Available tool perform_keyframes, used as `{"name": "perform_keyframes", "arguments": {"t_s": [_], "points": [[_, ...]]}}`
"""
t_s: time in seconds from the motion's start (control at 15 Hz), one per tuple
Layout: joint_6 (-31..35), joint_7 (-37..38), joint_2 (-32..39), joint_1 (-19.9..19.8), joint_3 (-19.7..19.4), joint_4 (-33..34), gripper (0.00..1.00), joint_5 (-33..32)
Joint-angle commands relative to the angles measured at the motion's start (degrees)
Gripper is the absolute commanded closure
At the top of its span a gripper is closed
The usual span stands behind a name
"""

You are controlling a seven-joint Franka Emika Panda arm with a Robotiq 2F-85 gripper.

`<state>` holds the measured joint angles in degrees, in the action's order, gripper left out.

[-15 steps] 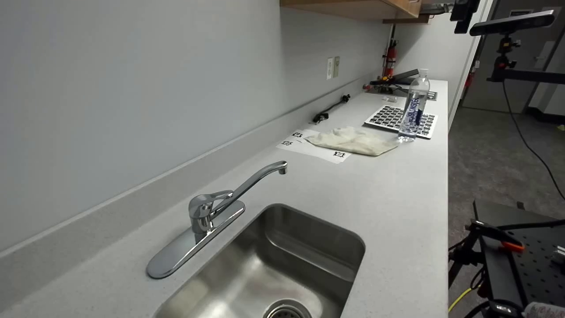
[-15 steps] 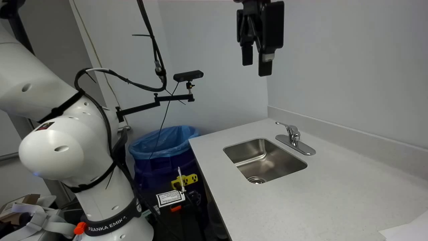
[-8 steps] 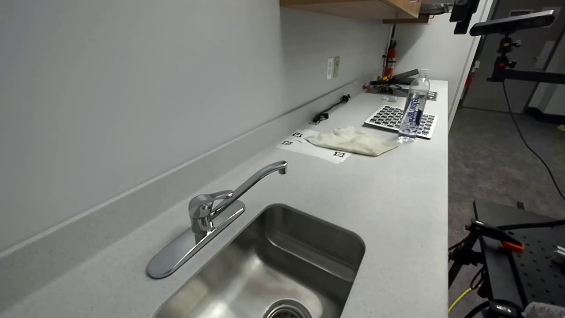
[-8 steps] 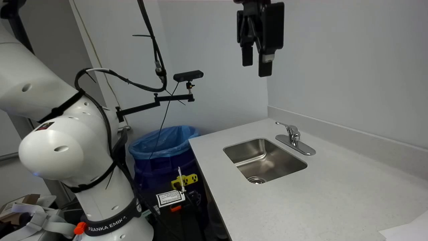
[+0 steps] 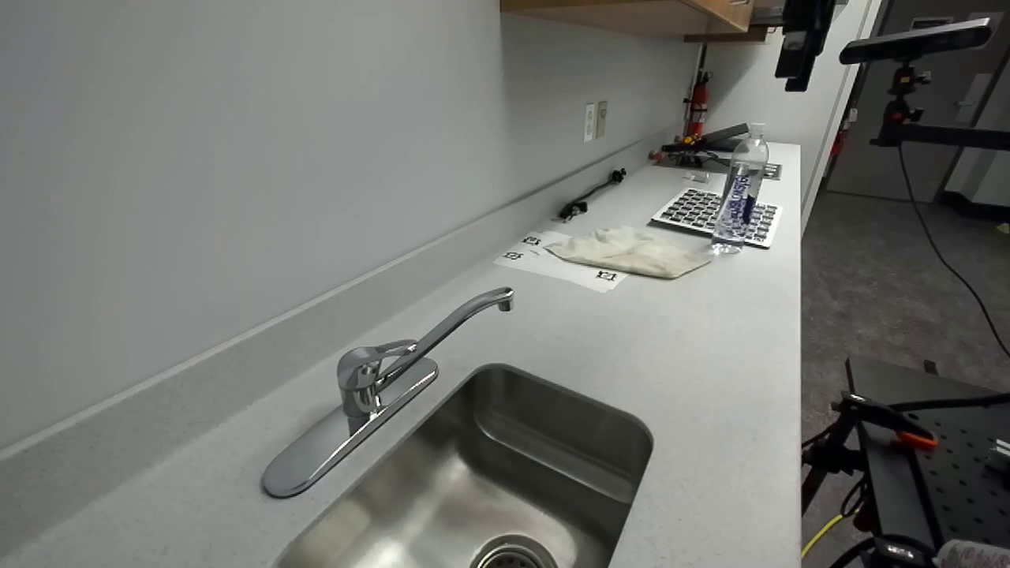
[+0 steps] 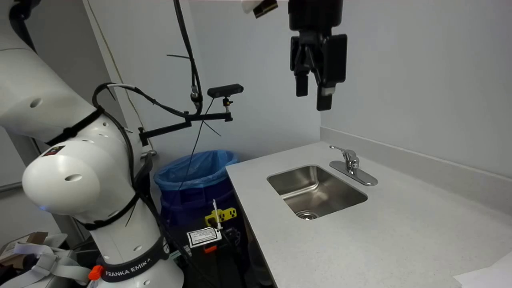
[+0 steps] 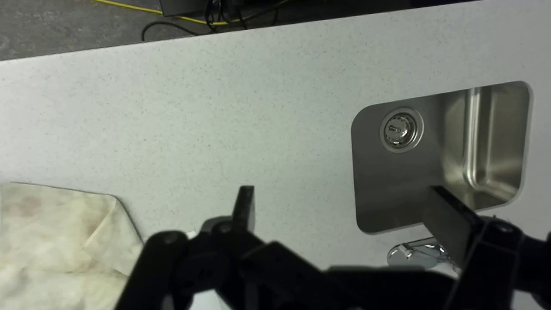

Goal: Push the faucet to the center of the sink

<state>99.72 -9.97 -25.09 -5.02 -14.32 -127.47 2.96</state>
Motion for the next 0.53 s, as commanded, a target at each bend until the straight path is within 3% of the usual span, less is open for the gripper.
{"name": "perform_keyframes", "arguments": {"t_s": [0.0,0.47], "points": [[6.3,-2.2,1.8,-0.4,1.1,-3.6,0.0,1.0],[18.9,-2.9,4.9,0.8,4.0,-11.8,0.0,0.8]]}}
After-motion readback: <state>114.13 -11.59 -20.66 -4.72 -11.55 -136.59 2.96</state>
